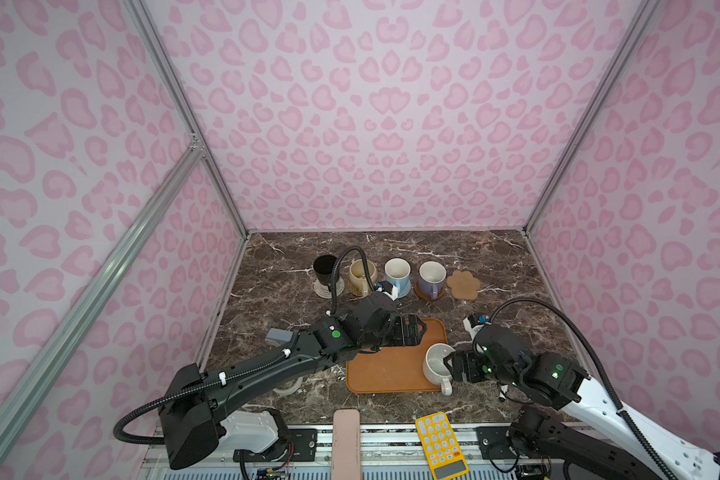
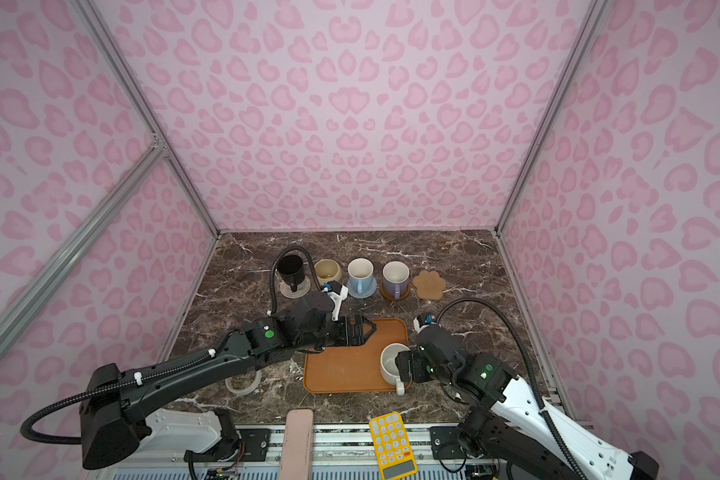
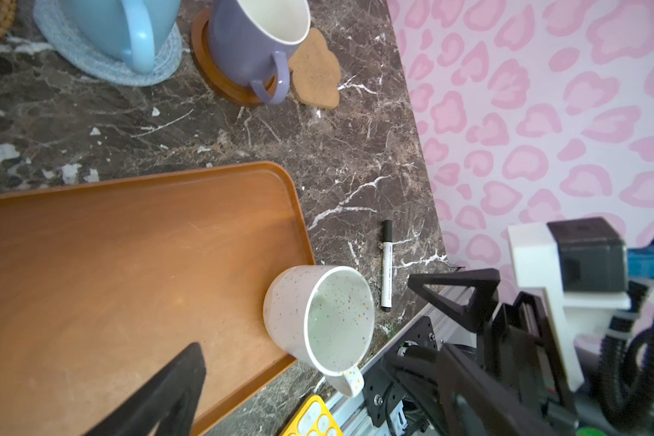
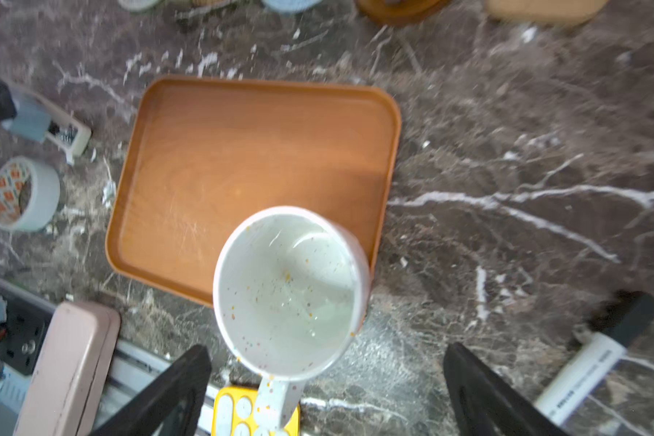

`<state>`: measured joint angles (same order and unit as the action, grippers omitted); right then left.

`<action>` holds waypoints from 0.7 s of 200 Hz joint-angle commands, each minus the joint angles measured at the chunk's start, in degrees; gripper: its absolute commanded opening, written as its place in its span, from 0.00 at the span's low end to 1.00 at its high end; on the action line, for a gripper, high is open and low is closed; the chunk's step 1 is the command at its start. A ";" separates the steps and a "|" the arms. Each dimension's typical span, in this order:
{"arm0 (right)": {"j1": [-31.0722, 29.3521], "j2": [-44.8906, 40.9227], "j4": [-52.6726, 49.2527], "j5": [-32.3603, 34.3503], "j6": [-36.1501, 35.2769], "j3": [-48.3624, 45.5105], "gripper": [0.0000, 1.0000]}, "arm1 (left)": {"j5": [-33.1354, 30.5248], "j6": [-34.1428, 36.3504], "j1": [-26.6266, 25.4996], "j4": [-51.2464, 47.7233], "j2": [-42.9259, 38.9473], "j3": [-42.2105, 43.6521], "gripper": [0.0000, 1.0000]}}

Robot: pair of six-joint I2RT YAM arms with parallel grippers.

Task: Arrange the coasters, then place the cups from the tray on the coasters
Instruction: 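Move the right gripper down to the white speckled mug on the tray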

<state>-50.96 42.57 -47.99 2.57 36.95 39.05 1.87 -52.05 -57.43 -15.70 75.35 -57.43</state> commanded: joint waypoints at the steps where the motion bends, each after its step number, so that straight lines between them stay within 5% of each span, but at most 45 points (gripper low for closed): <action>1: -6.04 -0.24 -0.89 6.71 6.75 -1.18 0.98 | -1.94 -3.60 -0.56 1.90 -1.25 2.03 0.97; 77: -14.84 2.95 4.30 10.16 12.52 -7.22 0.83 | -4.47 -8.56 -2.66 3.70 -3.02 7.76 0.98; 140: -18.66 9.78 5.60 14.73 14.37 -6.35 0.55 | -5.37 -11.28 -4.62 5.53 -0.96 8.48 0.98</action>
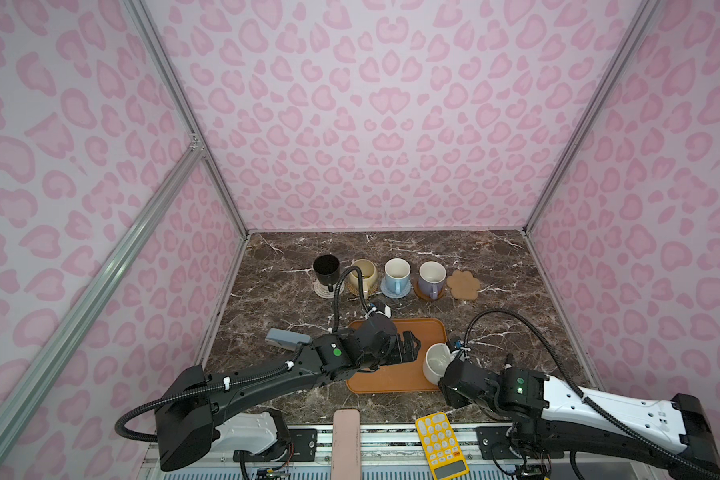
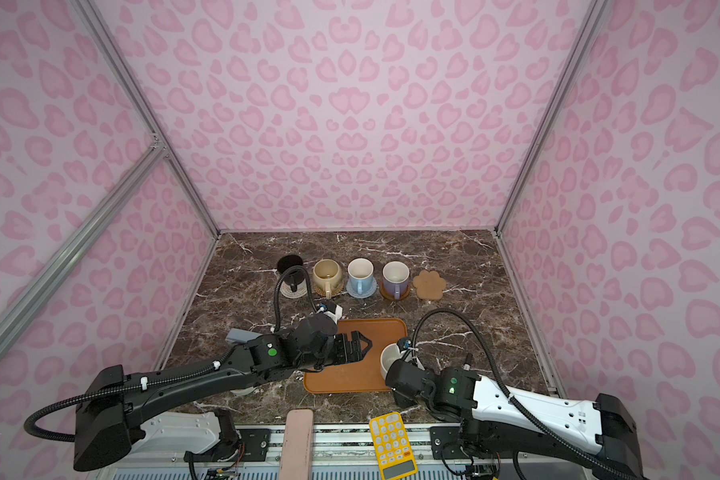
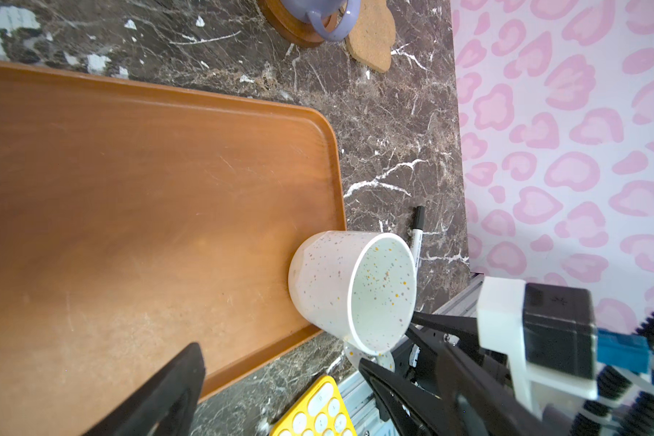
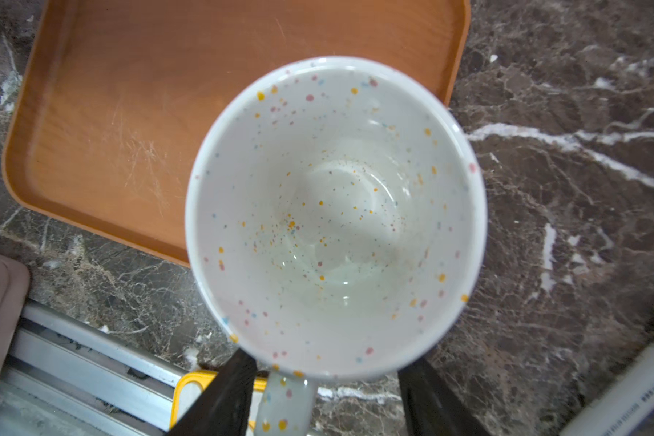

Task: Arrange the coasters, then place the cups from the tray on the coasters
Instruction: 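Move the right gripper down to the white speckled mug on the tray, then grasp the white speckled mug rim with the right gripper and lift it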

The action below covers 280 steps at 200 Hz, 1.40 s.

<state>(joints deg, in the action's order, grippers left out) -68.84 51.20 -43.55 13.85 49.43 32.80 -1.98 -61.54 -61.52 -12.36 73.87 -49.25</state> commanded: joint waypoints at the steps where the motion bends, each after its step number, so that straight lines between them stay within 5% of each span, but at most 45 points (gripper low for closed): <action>1: -0.77 1.21 1.13 3.46 1.89 -0.10 0.54 | -1.53 -1.81 -0.58 2.18 0.55 0.30 0.98; 238: 0.90 -1.23 2.49 4.34 0.33 -1.72 0.00 | -4.13 -3.58 -1.29 2.15 0.45 -0.19 0.99; 280: 1.60 -1.22 1.40 4.38 -1.01 -0.13 0.00 | -5.75 -4.87 -1.30 2.63 -0.39 -0.18 0.96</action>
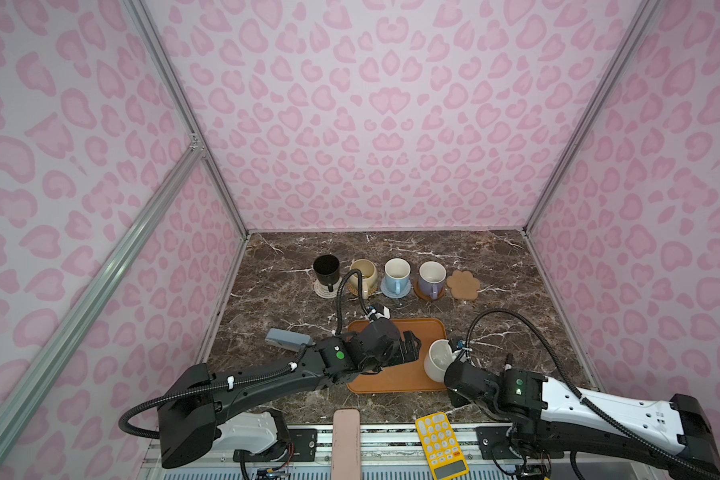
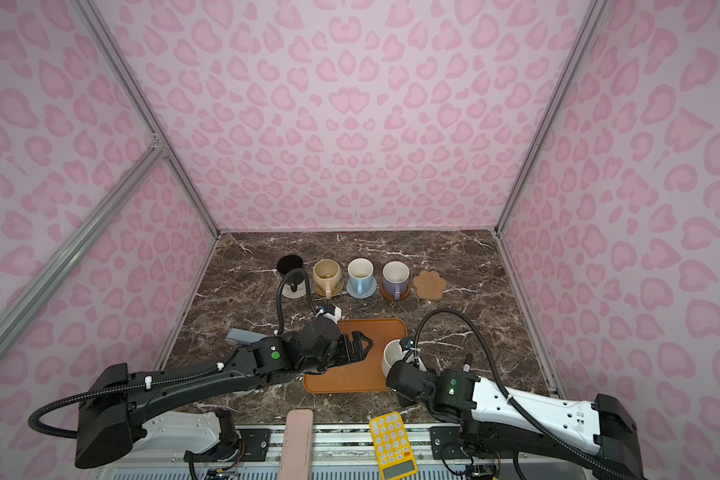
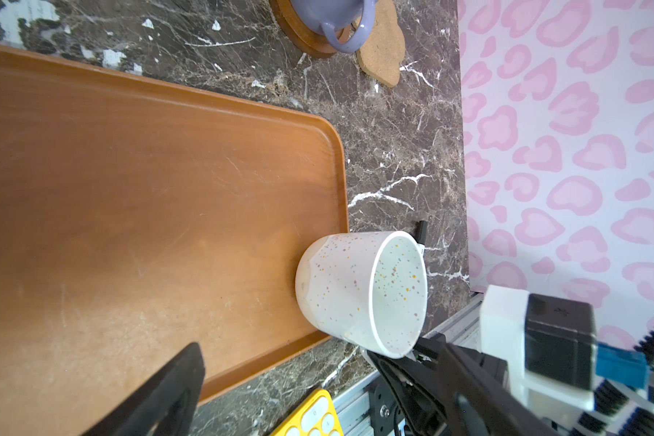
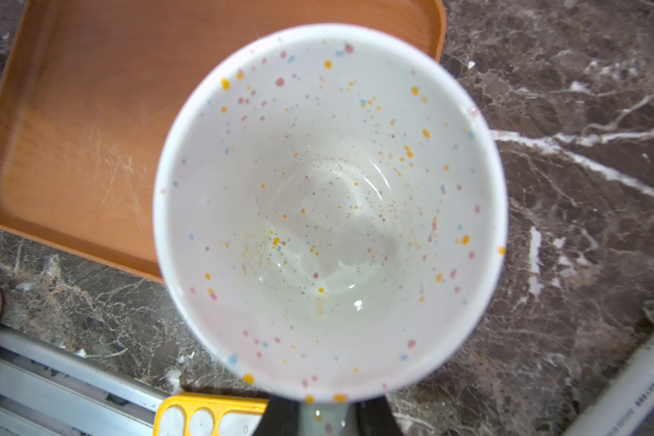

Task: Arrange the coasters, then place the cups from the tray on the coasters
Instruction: 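Grasp the white speckled mug rim with the right gripper and lift it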

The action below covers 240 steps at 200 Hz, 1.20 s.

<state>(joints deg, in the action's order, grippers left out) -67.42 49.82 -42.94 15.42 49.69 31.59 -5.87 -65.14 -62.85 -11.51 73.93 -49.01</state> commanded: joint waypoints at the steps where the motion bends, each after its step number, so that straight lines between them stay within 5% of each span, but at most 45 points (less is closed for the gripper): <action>1: 0.18 0.22 0.77 2.83 -1.31 1.13 0.00 | -1.86 -1.28 0.02 1.72 -0.45 -0.44 0.96; 123: 3.98 -0.74 -4.68 2.83 -5.92 8.06 0.00 | -2.98 0.98 0.01 2.84 0.38 -4.87 0.96; 240: 24.78 -2.02 -5.93 -7.01 -19.70 12.94 0.00 | -2.59 4.31 2.01 0.18 4.11 -13.43 0.96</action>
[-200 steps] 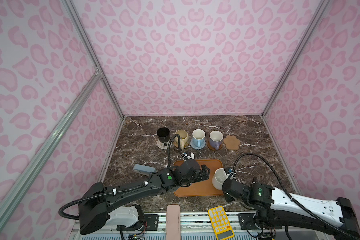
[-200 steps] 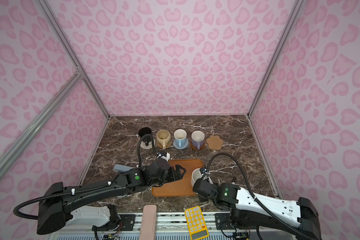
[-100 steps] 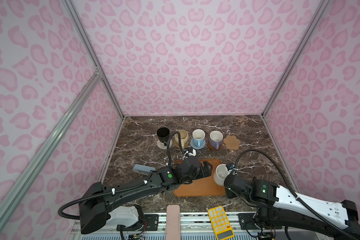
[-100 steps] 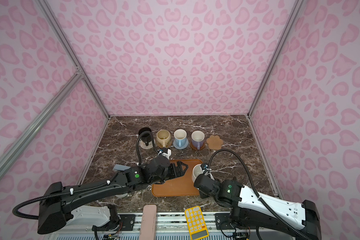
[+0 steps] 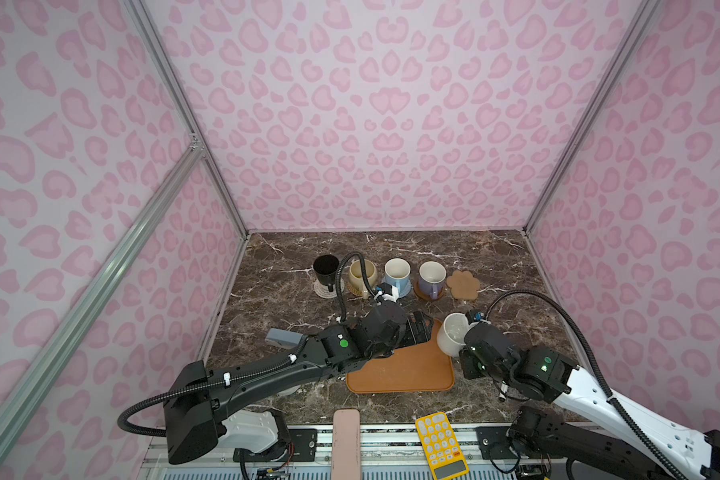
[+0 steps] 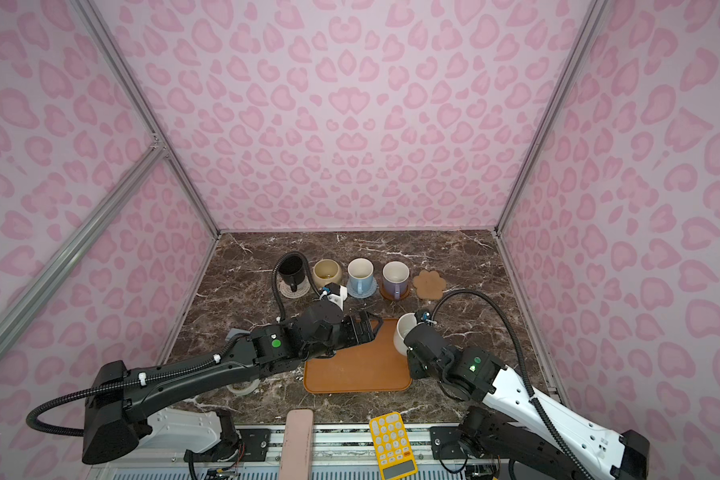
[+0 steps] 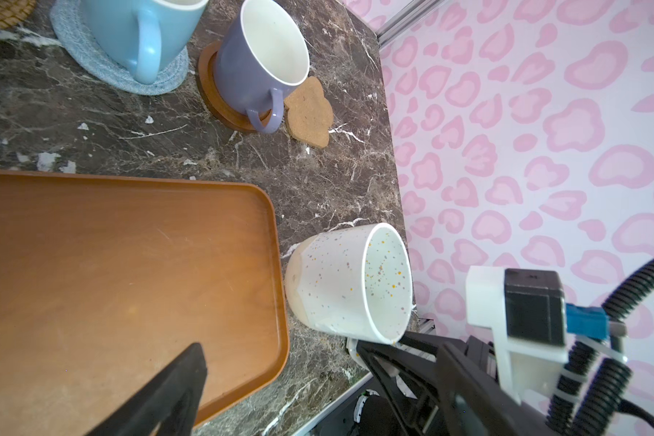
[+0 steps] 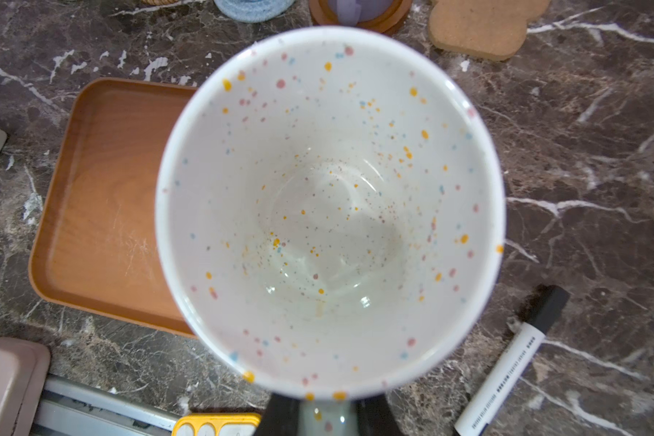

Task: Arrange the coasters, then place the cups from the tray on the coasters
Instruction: 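Carry the white speckled mug with the right gripper toward the cork paw coaster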

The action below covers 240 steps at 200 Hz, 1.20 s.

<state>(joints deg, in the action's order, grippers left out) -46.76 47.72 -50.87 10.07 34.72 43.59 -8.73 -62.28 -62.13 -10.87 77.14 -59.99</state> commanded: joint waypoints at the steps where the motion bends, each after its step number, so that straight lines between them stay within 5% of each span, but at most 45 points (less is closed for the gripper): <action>1: 4.31 0.08 2.01 -1.82 -4.92 0.96 0.00 | 0.41 1.50 1.39 -0.37 0.90 -2.53 0.96; 122: 27.19 12.46 9.83 -8.01 -14.76 7.50 0.00 | 10.44 5.78 7.29 -10.89 15.76 -24.29 0.96; 240: 35.98 33.53 16.53 -8.76 -18.28 21.15 0.00 | 10.24 2.84 9.78 -2.56 26.57 -33.61 0.96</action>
<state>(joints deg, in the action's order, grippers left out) -11.77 77.87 -39.40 0.51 17.54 62.30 2.98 -58.28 -52.93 -17.21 102.30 -91.88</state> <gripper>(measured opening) 0.175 0.963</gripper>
